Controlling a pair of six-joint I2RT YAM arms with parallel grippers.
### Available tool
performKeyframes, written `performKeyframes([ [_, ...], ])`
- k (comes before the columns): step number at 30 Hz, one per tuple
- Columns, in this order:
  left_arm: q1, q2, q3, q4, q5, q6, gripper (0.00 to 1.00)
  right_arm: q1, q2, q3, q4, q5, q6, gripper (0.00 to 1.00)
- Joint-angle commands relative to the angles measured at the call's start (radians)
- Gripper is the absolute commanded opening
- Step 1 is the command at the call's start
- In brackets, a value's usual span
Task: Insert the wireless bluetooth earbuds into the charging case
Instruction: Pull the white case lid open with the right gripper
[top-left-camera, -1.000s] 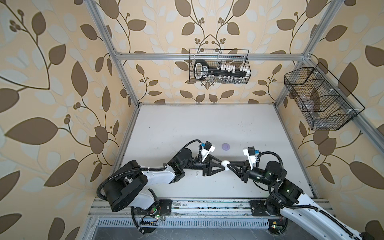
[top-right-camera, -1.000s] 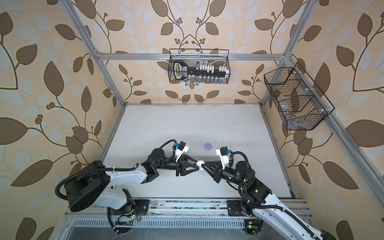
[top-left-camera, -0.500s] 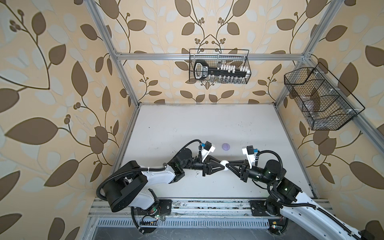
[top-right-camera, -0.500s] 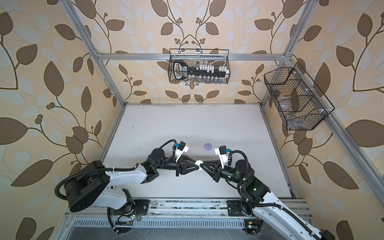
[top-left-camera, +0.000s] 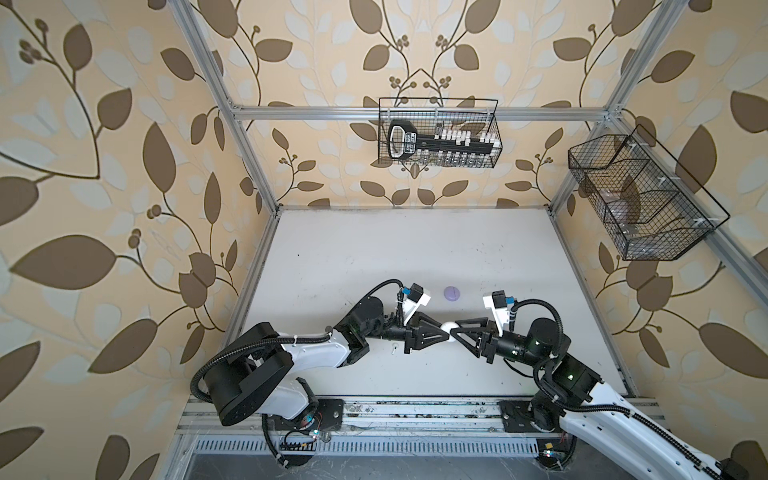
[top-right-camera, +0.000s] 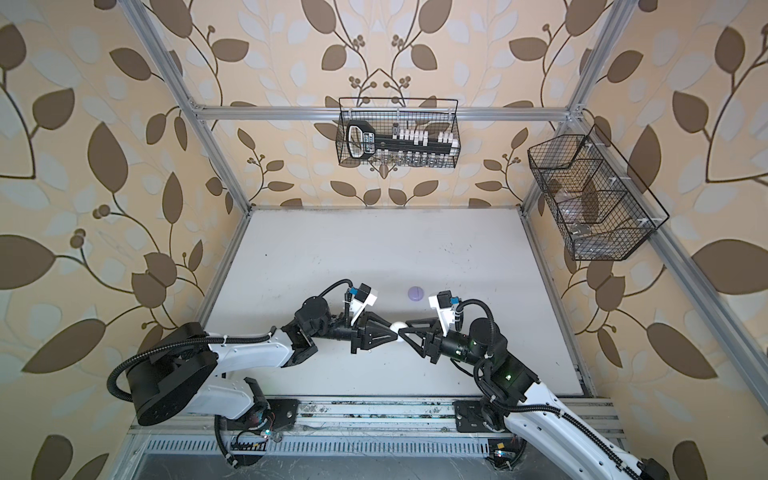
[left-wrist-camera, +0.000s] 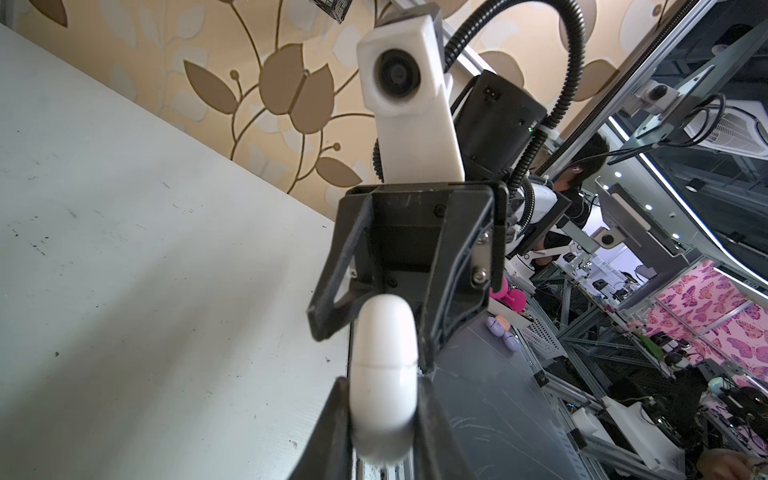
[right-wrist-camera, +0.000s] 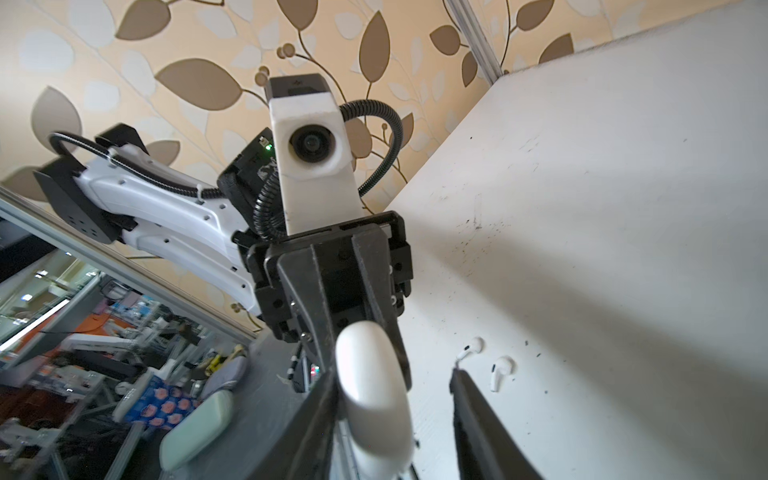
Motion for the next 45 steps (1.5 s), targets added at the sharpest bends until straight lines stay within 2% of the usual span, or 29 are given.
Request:
performKeyframes([
  [1,0.001,-0.046,-0.017,0.02,-0.048,0.094,0.05,-0.015,-0.012,0.048,-0.055,0.029,-0.021,0.55],
  [5,0.0,-0.082,-0.033,-0.098,-0.137,0.183,0.02,-0.032,-0.029,0.103,-0.184,0.078,-0.055,0.6],
  [12,-0.022,-0.118,-0.074,-0.163,-0.281,0.296,0.0,-0.037,-0.014,0.147,-0.361,0.221,-0.075,0.61],
  [17,-0.045,-0.126,-0.094,-0.157,-0.317,0.338,0.0,-0.034,0.039,0.129,-0.347,0.186,-0.067,0.61],
  [20,-0.055,-0.136,-0.098,-0.174,-0.327,0.361,0.0,-0.02,0.074,0.121,-0.329,0.158,-0.059,0.61],
  [23,-0.06,-0.139,-0.11,-0.163,-0.337,0.382,0.0,0.013,0.092,0.12,-0.33,0.18,-0.056,0.61],
  [31,-0.062,-0.104,-0.125,-0.108,-0.325,0.374,0.0,0.175,0.156,0.106,-0.277,0.293,-0.026,0.6],
  [34,-0.062,-0.105,-0.127,-0.095,-0.316,0.367,0.0,0.204,0.177,0.098,-0.249,0.317,-0.013,0.6],
  [38,-0.062,-0.117,-0.129,-0.091,-0.286,0.366,0.0,0.19,0.193,0.093,-0.222,0.325,-0.003,0.6],
  [45,-0.063,-0.164,-0.136,-0.131,-0.253,0.381,0.0,0.068,0.216,0.069,-0.133,0.202,0.028,0.6],
])
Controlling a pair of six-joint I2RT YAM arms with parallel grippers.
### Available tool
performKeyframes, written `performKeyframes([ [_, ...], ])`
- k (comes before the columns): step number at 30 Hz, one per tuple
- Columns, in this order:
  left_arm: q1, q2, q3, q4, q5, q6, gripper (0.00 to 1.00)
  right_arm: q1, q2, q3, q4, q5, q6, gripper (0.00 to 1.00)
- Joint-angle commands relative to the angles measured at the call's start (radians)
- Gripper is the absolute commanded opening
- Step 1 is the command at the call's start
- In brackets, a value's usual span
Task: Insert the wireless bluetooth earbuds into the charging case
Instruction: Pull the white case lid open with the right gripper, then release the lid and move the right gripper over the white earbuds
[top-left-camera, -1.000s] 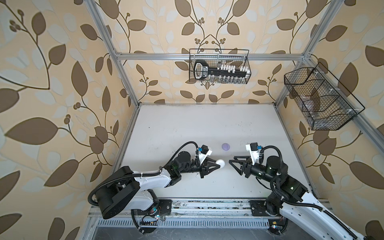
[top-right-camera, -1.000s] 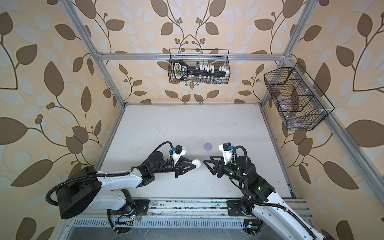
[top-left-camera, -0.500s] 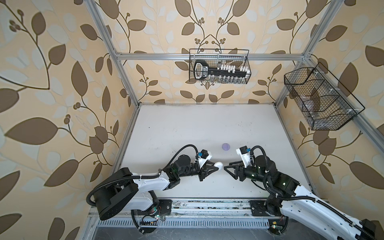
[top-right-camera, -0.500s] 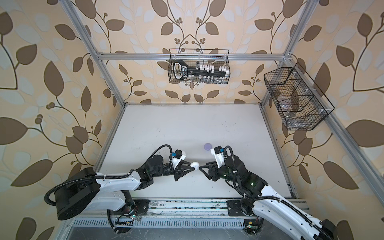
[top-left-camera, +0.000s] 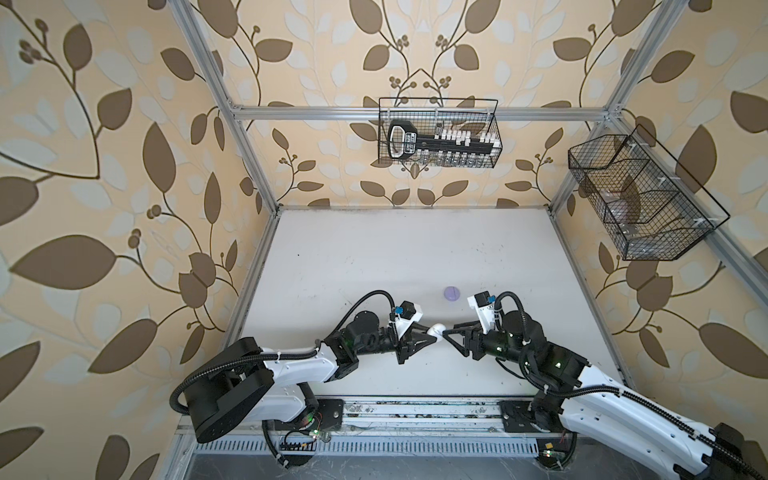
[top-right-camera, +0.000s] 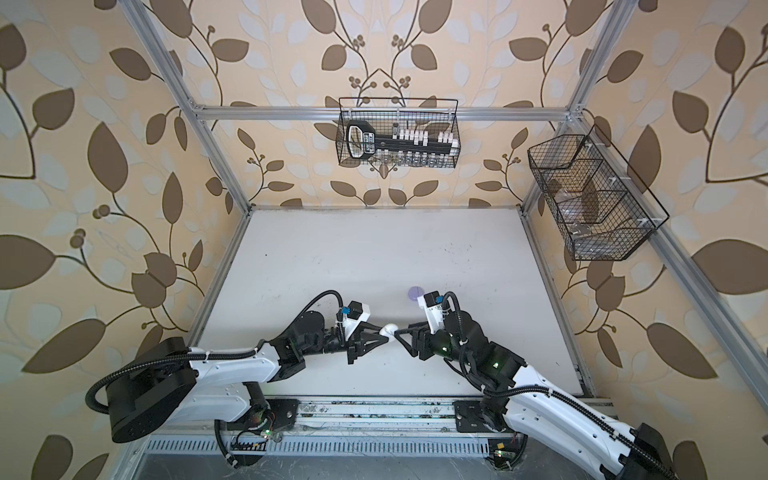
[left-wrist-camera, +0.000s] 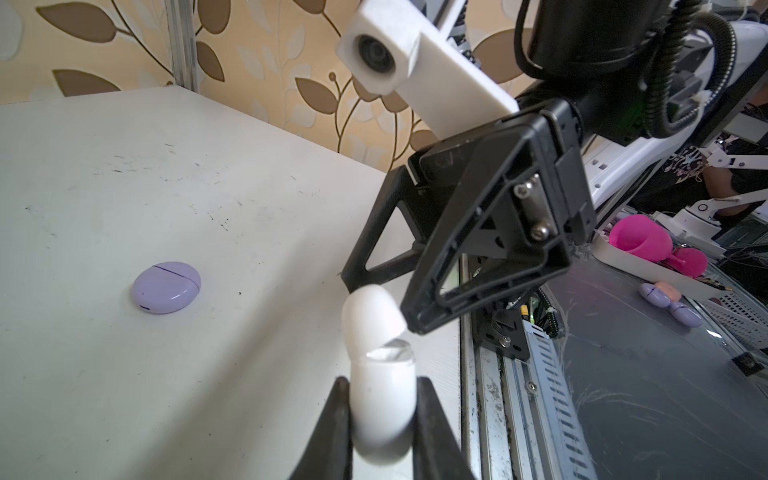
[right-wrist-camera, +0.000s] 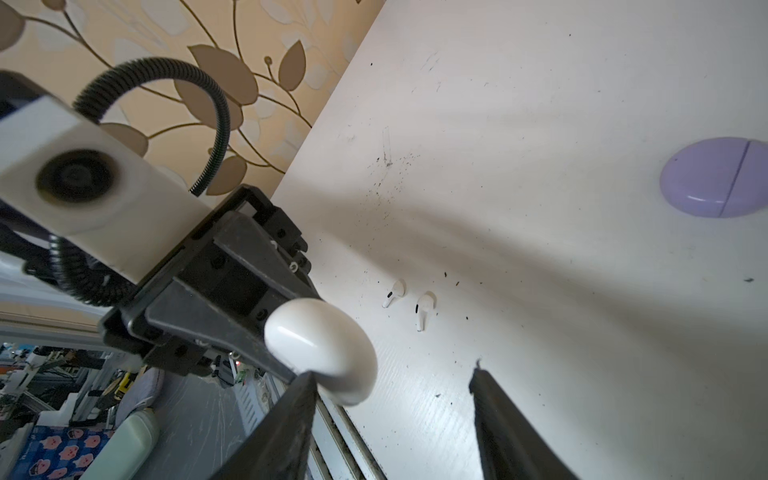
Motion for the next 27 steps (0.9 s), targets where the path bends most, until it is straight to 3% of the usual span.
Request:
performKeyframes([
  [1,-0.01,-0.026,0.002,0.043,0.061,0.021,0.0,-0.028,0.024,-0.022,0.071,-0.04,0.022,0.6],
  [10,-0.009,-0.046,-0.003,0.029,0.045,0.028,0.0,-0.048,0.083,0.023,0.016,-0.001,0.0,0.6],
  [15,-0.009,-0.075,-0.019,0.01,-0.054,0.044,0.0,-0.054,0.008,0.061,-0.116,0.073,-0.011,0.59],
  [18,-0.006,-0.098,-0.036,0.005,-0.143,0.051,0.0,-0.05,0.042,0.083,-0.185,0.112,0.013,0.57],
  [27,0.009,-0.222,-0.092,-0.018,-0.391,0.068,0.0,0.182,0.281,0.181,-0.212,0.313,0.104,0.53],
])
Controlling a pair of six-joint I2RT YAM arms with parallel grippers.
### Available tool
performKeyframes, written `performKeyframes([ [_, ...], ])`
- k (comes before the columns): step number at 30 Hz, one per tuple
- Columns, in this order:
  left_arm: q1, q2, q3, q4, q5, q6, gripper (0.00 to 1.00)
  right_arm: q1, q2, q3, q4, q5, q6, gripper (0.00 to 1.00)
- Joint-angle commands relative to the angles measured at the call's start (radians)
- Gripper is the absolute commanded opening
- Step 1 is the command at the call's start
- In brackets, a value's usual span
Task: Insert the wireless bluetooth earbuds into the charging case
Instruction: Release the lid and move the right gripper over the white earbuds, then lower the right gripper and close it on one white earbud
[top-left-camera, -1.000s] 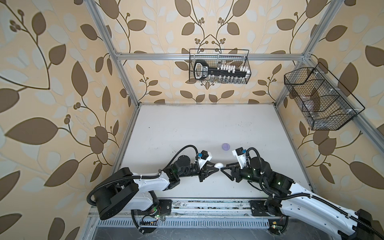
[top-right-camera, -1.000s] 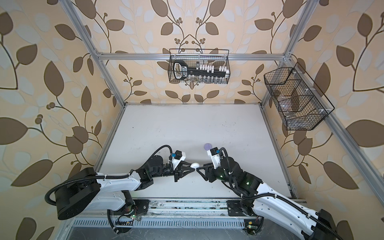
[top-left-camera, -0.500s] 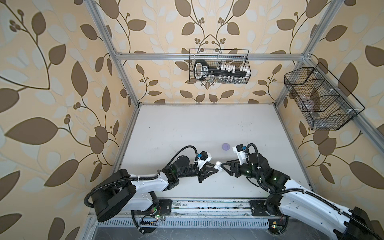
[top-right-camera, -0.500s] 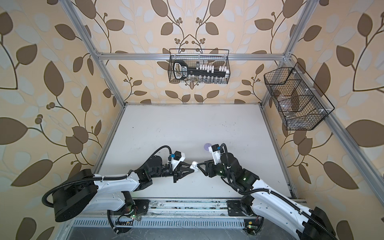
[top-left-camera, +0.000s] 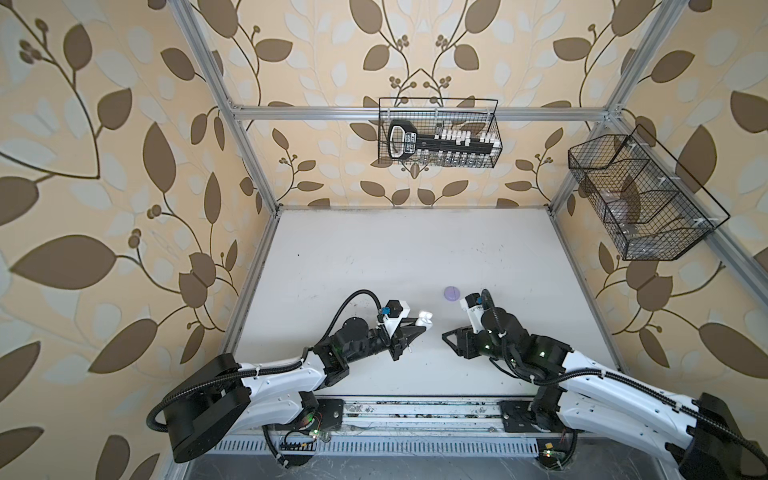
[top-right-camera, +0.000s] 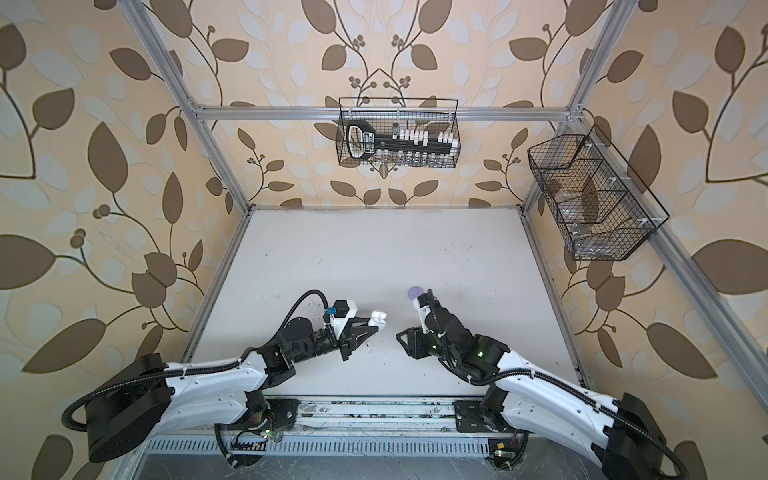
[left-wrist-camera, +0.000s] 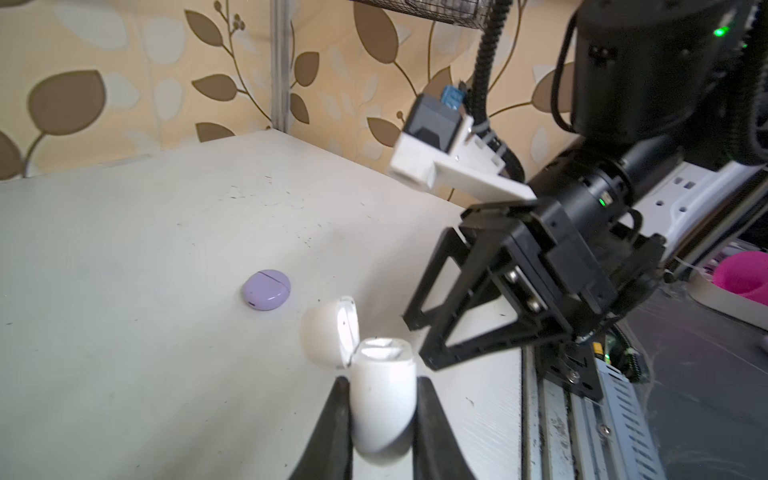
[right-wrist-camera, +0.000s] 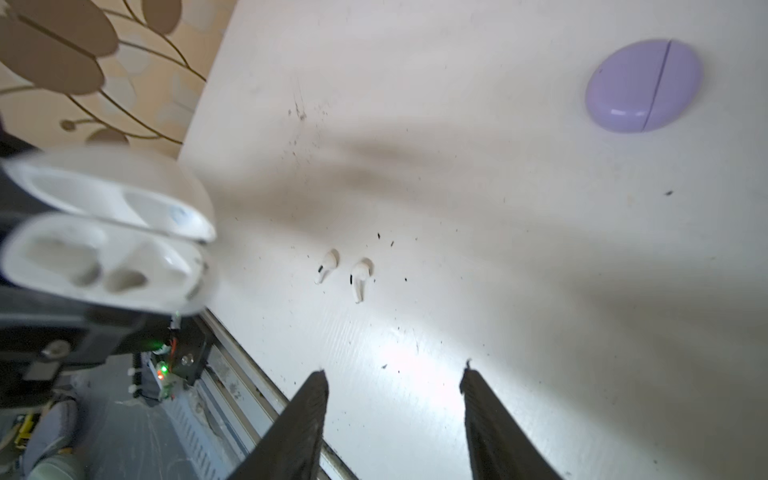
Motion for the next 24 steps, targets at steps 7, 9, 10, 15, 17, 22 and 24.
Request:
performKeyframes([
  [7,0.01,-0.13,-0.042,0.0,-0.23,0.039,0.0,0.186,0.324,0.231,-0.048,0.19,0.066,0.49],
  [9,0.01,-0.142,-0.042,-0.02,-0.286,0.039,0.0,0.216,0.409,0.282,-0.062,0.219,0.072,0.48],
  [10,0.01,-0.15,-0.05,-0.015,-0.306,0.038,0.0,0.225,0.441,0.302,-0.068,0.23,0.074,0.48],
  [15,0.01,-0.215,-0.067,-0.047,-0.418,0.036,0.0,0.256,0.584,0.396,-0.093,0.261,0.077,0.48],
  [17,0.01,-0.228,-0.067,-0.06,-0.445,0.038,0.0,0.262,0.628,0.422,-0.101,0.262,0.076,0.47],
  [22,0.01,-0.269,-0.08,-0.073,-0.525,0.026,0.0,0.261,0.716,0.466,-0.107,0.257,0.072,0.45],
  [24,0.01,-0.283,-0.084,-0.078,-0.547,0.022,0.0,0.257,0.747,0.478,-0.106,0.253,0.069,0.44],
])
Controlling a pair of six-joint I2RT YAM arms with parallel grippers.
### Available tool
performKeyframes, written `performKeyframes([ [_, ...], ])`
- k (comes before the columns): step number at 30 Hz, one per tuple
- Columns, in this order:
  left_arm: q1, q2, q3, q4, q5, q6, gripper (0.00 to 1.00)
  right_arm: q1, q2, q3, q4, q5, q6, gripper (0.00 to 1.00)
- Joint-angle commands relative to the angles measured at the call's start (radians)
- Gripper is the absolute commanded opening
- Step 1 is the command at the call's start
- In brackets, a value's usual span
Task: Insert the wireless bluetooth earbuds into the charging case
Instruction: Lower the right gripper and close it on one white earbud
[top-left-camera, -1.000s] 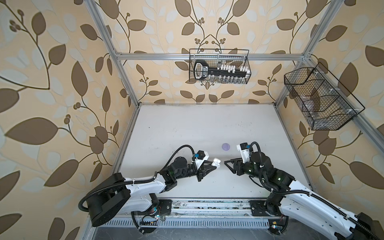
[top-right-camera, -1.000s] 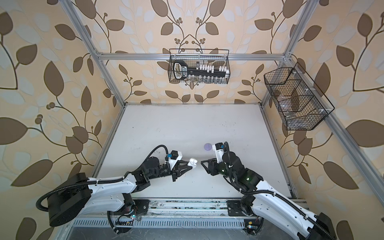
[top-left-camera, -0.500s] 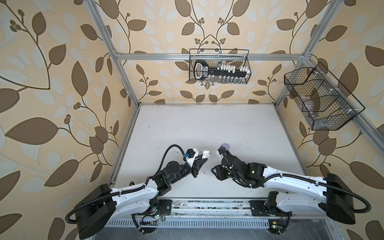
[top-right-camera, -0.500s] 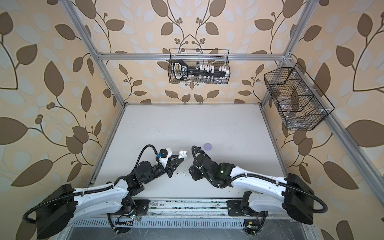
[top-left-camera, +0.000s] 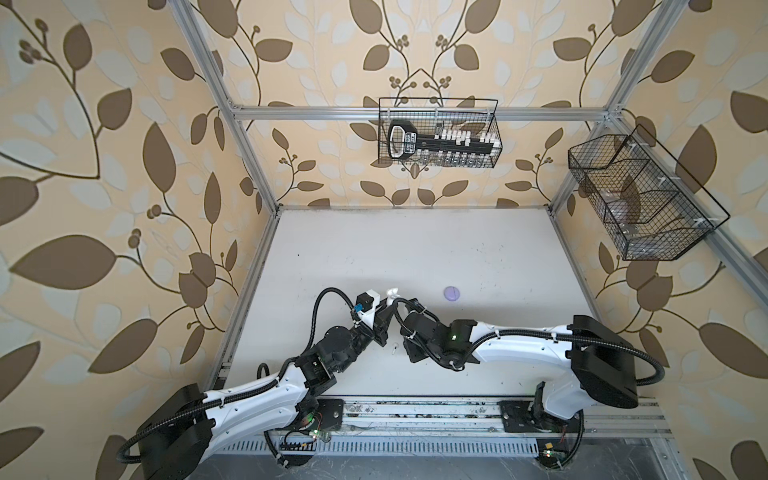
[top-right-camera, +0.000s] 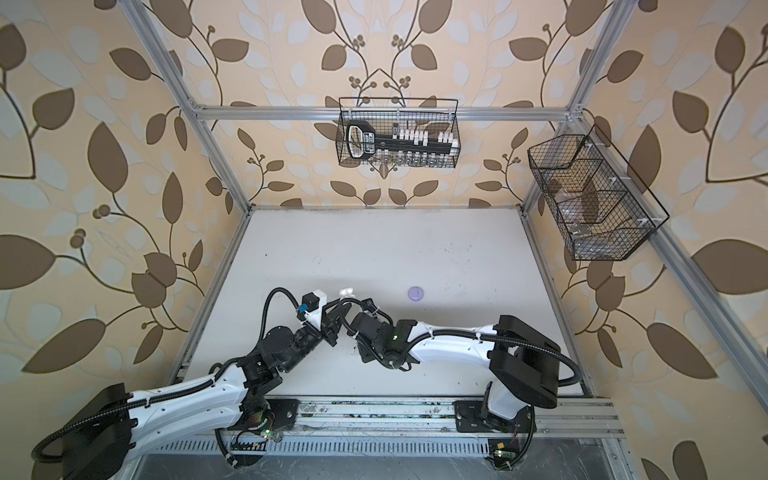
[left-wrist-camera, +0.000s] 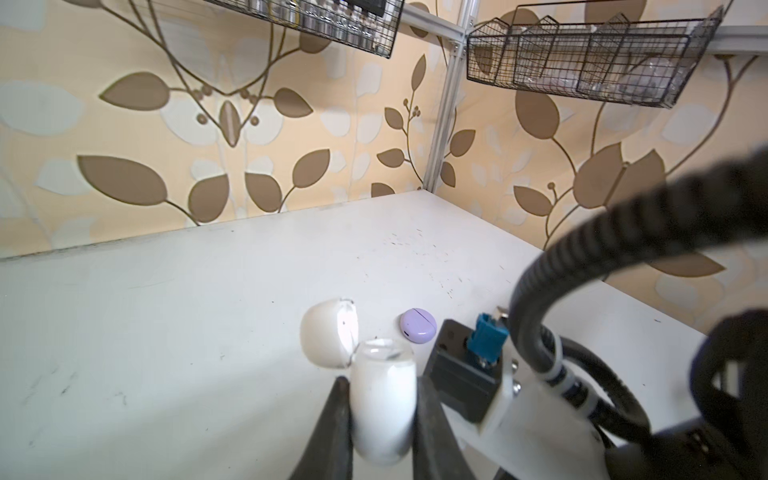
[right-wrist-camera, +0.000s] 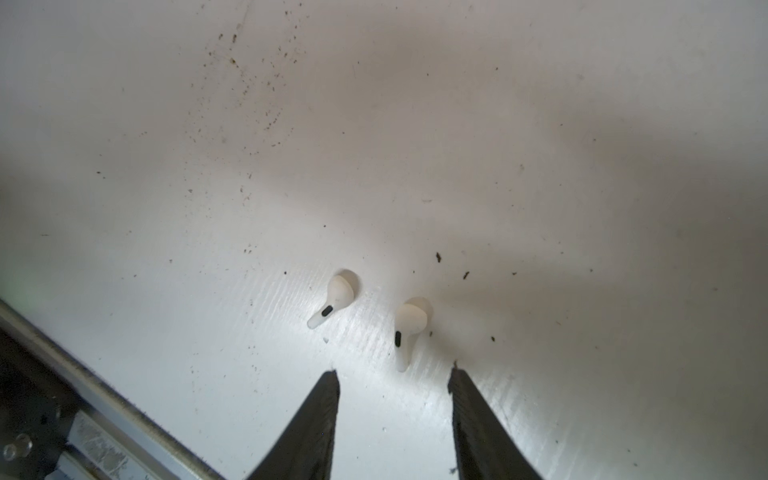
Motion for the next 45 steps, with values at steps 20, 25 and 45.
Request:
performKeyframes([
  [20,0.008,-0.033,-0.008,-0.008,-0.09,0.0,0.0,-0.026,0.19,0.104,-0.036,-0.002,-0.034,0.32],
  [25,0.008,-0.027,-0.005,-0.009,-0.09,-0.001,0.0,-0.024,0.195,0.098,-0.037,-0.011,-0.039,0.28],
  [45,0.008,-0.027,0.002,-0.022,-0.083,-0.001,0.0,-0.035,0.215,0.099,-0.044,-0.013,-0.055,0.27],
])
